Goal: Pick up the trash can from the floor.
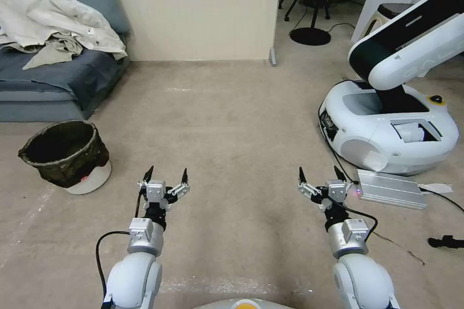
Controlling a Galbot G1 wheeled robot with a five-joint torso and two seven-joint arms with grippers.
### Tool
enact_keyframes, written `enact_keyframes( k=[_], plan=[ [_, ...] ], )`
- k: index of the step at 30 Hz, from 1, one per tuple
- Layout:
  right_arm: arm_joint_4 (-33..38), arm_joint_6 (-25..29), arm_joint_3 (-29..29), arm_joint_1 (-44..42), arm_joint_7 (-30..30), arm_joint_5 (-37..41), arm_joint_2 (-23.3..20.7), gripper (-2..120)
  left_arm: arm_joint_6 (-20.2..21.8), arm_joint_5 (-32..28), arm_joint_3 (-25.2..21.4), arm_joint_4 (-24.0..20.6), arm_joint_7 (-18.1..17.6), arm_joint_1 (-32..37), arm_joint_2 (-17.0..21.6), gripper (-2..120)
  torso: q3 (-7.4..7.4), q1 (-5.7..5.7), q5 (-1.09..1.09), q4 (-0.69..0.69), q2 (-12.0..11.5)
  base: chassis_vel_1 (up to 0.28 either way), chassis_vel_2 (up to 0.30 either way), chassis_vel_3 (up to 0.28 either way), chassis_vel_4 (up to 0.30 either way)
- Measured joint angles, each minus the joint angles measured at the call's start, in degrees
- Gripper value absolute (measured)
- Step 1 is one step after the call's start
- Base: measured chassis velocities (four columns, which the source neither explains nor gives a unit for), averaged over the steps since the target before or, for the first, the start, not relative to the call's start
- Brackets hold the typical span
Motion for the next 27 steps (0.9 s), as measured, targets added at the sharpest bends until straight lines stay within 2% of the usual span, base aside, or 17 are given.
enact_keyframes(
  k=[19, 21, 22, 26, 27],
  plan=[
    [0.47, -0.33, 0.07, -0.24, 0.0, 0.05, 0.03, 100, 0.16, -0.1, 0.02, -0.2, 0.0, 0.0, 0.0, 100, 0.0, 0.0, 0.0, 0.01, 0.0, 0.0, 0.0, 0.0, 0.0],
    [4.94, -2.86, 0.83, -1.97, 0.24, 0.81, 0.33, 100, 2.94, -1.97, 0.63, -2.62, -0.14, -0.4, -0.38, 100, 0.0, 0.0, -0.02, 0.01, 0.0, 0.0, 0.0, 0.0, 0.0],
    [4.94, -2.86, 0.83, -1.97, 0.24, 0.81, 0.33, 100, 2.94, -1.97, 0.63, -2.62, -0.14, -0.4, -0.38, 100, 0.0, 0.0, -0.02, 0.01, 0.0, 0.0, 0.0, 0.0, 0.0],
    [13.77, -8.1, 2.36, -5.54, 1.01, 2.45, 0.98, 100, 12.06, -8.16, 2.85, -10.4, -0.61, -1.78, -1.69, 100, 0.0, 0.0, 0.01, -0.01, 0.0, 0.0, 0.0, 0.0, 0.0],
    [13.77, -8.1, 2.36, -5.54, 1.01, 2.45, 0.98, 100, 12.06, -8.16, 2.85, -10.4, -0.61, -1.78, -1.69, 100, 0.0, 0.0, 0.01, -0.01, 0.0, 0.0, 0.0, 0.0, 0.0]
  ],
)
